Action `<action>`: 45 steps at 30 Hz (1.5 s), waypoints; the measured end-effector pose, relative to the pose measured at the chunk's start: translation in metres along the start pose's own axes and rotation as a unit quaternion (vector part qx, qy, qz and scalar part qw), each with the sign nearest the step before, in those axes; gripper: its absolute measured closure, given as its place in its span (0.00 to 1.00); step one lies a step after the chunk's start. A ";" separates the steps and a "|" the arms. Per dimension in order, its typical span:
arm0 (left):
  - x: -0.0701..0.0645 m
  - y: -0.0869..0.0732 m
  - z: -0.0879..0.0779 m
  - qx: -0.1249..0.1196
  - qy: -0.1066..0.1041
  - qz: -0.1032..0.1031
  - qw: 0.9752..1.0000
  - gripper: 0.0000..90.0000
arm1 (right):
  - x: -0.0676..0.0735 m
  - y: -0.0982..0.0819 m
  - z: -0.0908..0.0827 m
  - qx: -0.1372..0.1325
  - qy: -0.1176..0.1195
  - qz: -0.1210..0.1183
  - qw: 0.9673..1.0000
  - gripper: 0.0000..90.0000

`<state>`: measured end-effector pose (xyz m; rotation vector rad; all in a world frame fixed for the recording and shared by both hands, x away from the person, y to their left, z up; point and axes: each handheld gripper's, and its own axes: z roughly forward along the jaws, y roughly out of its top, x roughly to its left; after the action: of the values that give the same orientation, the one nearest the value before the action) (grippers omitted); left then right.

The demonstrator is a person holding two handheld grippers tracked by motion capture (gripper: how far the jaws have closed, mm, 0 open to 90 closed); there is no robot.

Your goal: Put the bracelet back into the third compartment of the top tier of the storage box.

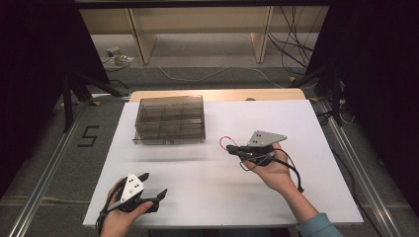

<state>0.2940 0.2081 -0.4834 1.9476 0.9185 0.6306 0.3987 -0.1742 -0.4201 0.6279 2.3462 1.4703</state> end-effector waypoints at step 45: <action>0.000 0.000 0.001 0.000 -0.002 0.002 1.000 0.20 | -0.001 0.036 0.033 0.006 0.014 -0.022 1.000 1.00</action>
<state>0.2943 0.2074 -0.4833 1.9507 0.9137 0.6289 0.4218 -0.1356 -0.4015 0.5577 2.3761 1.4555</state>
